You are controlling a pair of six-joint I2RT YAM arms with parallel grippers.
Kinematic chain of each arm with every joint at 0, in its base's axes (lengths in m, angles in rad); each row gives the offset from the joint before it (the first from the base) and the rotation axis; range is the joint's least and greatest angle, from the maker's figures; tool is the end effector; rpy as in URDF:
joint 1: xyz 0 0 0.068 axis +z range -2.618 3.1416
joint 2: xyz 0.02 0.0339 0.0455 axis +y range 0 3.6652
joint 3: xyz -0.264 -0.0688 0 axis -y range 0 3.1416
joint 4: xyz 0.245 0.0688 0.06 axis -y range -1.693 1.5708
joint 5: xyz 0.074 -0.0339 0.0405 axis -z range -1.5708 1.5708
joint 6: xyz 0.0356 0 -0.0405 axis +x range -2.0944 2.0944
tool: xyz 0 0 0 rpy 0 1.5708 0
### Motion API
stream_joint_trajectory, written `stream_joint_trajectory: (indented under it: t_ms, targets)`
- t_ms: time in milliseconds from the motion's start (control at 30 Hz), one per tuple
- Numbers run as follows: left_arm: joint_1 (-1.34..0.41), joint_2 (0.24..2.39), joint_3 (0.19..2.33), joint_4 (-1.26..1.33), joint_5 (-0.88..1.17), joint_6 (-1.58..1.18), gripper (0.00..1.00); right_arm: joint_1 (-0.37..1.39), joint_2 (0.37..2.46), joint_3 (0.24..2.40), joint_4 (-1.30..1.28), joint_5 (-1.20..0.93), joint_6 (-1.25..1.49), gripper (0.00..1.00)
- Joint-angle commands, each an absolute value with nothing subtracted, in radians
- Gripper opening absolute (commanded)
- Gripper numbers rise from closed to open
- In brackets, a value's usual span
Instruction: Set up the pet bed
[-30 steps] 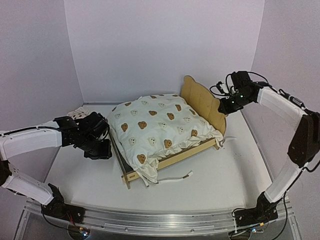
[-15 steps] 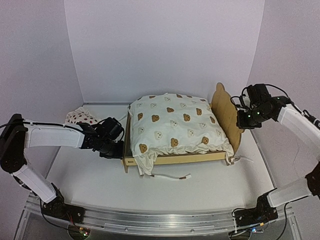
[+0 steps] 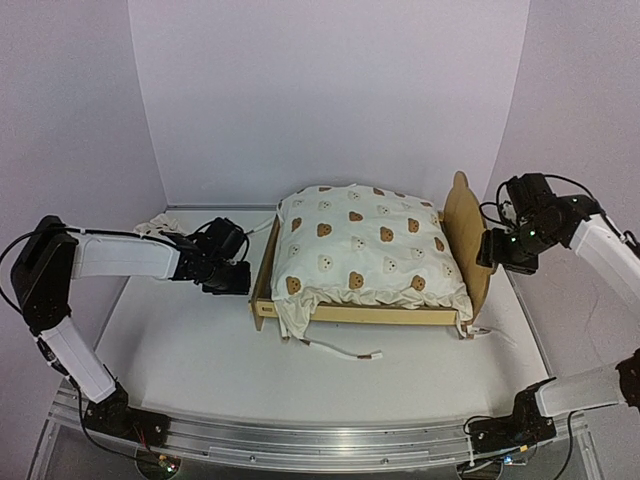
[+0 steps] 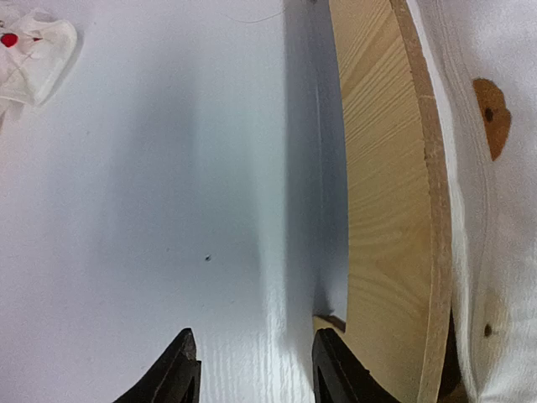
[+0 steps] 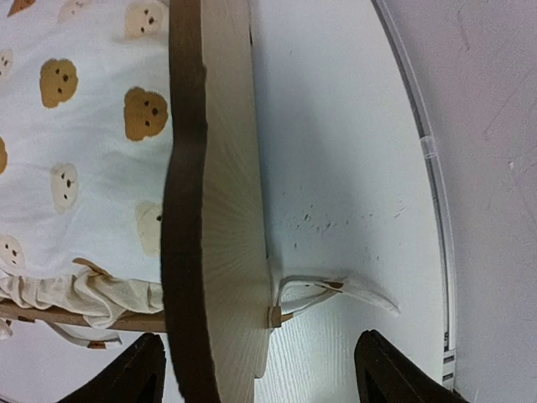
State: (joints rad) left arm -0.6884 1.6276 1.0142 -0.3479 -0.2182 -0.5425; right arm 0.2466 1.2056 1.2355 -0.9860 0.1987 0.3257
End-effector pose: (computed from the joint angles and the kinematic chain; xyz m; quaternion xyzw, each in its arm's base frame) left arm 0.2614 -0.2050 0.1959 0.0365 0.9481 -0.0874 0.3035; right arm 0.2263 0.0497 0.3384 0.0675 0.9465 -0.0057 0.3155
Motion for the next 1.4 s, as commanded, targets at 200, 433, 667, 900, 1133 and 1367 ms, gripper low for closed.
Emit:
stream_joint_trajectory:
  t_ms: [200, 433, 667, 900, 1133, 1367]
  targets:
    - [-0.748, 1.330, 1.059, -0.691, -0.230, -0.531, 0.58, 0.242, 1.206, 1.695, -1.118, 0.201, 0.229, 0.85]
    - [-0.894, 1.295, 0.981, -0.614, -0.022, -0.539, 0.54, 0.285, 1.270, 1.712, -0.909, -0.348, 0.391, 0.78]
    - [-0.985, 1.446, 0.969, -0.498, -0.008, -0.558, 0.47, 0.606, 1.371, 1.656, -0.829, -0.201, 0.346, 0.78]
    - [-1.020, 1.581, 0.962, -0.380, -0.031, -0.564, 0.43, 0.790, 1.487, 1.640, -0.814, -0.078, 0.321, 0.78]
    - [-1.020, 1.644, 0.954, -0.290, -0.048, -0.547, 0.41, 0.874, 1.558, 1.590, -0.760, -0.049, 0.332, 0.78]
    - [-1.021, 1.684, 0.962, -0.249, -0.087, -0.526, 0.14, 0.918, 1.602, 1.554, -0.719, -0.033, 0.348, 0.78]
